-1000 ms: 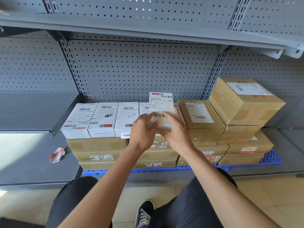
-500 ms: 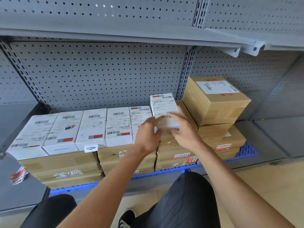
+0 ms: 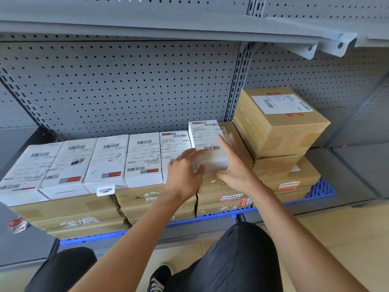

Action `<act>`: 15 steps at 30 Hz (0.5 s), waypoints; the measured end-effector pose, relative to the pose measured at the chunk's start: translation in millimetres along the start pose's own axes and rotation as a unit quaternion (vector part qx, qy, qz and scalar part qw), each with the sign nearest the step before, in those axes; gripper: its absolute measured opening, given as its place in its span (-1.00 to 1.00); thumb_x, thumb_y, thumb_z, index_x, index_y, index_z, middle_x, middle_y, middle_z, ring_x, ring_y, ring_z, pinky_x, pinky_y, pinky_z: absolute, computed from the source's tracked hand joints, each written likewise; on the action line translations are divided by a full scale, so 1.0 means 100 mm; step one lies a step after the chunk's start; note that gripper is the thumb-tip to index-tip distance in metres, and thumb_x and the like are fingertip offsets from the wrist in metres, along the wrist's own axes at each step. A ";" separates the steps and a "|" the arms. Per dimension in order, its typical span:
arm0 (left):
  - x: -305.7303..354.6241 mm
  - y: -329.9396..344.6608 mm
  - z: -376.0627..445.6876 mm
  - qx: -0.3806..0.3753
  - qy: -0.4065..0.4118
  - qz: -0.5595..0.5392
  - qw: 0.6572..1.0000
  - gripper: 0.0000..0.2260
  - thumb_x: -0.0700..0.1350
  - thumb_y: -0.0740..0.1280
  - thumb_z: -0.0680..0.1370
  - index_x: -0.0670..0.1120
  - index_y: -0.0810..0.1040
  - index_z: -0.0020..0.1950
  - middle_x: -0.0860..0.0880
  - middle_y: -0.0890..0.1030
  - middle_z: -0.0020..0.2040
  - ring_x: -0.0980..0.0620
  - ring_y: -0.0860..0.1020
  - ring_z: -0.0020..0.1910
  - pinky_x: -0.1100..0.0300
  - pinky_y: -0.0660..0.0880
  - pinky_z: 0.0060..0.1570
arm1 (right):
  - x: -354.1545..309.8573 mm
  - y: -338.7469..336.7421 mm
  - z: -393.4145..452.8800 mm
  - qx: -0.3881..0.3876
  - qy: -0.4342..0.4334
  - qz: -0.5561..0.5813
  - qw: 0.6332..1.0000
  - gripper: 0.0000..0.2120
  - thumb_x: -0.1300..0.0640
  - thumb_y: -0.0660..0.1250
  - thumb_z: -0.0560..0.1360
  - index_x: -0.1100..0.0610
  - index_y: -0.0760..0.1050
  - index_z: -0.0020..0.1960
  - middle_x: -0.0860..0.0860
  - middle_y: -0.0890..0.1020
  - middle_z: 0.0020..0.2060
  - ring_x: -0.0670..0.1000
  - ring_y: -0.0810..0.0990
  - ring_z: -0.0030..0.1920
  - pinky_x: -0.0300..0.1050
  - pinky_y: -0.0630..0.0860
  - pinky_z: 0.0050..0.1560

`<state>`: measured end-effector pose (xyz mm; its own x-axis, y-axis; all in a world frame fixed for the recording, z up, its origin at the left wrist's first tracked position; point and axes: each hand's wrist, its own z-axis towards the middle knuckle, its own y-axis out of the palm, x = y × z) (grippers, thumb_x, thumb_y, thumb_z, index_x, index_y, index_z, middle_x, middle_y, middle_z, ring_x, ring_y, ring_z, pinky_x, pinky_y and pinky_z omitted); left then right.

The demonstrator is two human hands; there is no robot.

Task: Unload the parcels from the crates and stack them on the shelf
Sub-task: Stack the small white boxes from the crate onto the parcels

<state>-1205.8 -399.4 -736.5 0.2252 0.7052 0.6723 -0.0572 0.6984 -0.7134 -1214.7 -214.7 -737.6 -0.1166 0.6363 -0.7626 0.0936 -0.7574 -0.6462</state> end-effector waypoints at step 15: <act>-0.04 0.00 -0.11 0.034 0.020 -0.055 0.998 -0.54 -0.15 0.46 0.48 0.18 0.58 0.34 0.07 0.56 0.37 0.03 0.54 0.32 -0.15 0.44 0.33 | 0.11 0.06 -0.10 0.054 0.020 -0.079 0.995 -0.12 0.02 0.48 0.45 -0.27 0.04 0.60 -0.10 0.46 0.44 0.08 0.59 0.06 -0.20 0.35 -0.06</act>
<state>-1196.1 -403.2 -741.6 0.2713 0.6201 0.7361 -0.0953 0.7783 -0.6206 -1205.9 -210.9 -749.8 -0.0827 0.7517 -0.6543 -0.0292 -0.6581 -0.7524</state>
